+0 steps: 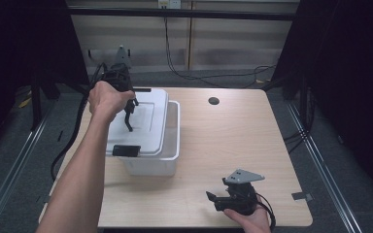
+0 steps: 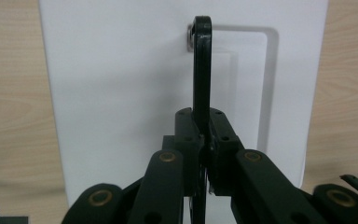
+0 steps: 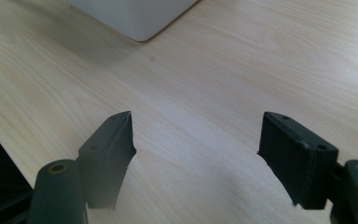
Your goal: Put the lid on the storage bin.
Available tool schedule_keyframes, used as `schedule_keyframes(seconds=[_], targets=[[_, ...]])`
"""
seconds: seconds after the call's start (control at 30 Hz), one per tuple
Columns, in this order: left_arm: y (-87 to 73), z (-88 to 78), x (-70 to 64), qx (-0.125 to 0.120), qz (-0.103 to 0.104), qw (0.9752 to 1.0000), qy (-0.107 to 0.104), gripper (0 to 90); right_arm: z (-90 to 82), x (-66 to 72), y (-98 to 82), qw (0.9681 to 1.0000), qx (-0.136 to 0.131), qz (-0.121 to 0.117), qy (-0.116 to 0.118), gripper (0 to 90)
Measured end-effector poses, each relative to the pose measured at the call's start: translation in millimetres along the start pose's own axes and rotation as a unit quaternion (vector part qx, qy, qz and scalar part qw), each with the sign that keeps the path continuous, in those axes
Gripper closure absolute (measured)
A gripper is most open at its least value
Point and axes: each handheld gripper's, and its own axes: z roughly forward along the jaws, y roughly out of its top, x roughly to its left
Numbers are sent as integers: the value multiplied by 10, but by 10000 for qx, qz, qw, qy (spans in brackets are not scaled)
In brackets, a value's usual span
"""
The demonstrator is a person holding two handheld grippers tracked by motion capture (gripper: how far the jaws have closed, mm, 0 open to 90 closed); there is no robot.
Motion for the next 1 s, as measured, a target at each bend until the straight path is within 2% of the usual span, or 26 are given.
schedule_keyframes(seconds=[0.03, 0.13, 0.23, 0.27, 0.3, 0.37, 0.4, 0.5, 0.6, 0.77, 1.0], targets=[[9, 43, -30, 76, 24, 10000, -42, 849, 1, 1, 2, 10000, -5, 7, -23, 248], [13, 63, -52, 8, -34, 10000, -16, 849, -8, -1, -3, 10000, -31, -23, -17, 226], [25, 104, -95, 53, -44, 10000, -29, 849, -6, -3, 1, 10000, -43, -1, -12, 193], [25, 114, -105, 49, -9, 10000, -3, 849, -6, -3, 4, 10000, -52, -10, -4, 181], [30, 127, -119, 144, -11, 9999, 14, 849, -7, -1, 5, 10000, -53, 0, -2, 176], [30, 158, -161, 89, -53, 9999, 83, 849, -8, 6, 9, 10000, -68, 5, 17, 166], [36, 165, -166, 151, -34, 9999, 46, 849, -7, 8, 11, 10000, -76, -21, 31, 165], [48, 191, -204, 117, -56, 9999, 21, 850, -6, 13, 10, 10000, -61, -63, 38, 165], [52, 207, -221, -8, -143, 9999, 12, 849, -6, 12, 9, 9999, -59, -65, 55, 166], [63, 232, -248, 53, -187, 9998, -62, 849, -8, 14, 7, 9999, -33, -89, 64, 173], [60, 270, -271, 64, -208, 9998, -24, 848, -7, 12, 6, 9999, -36, -82, 56, 172]])
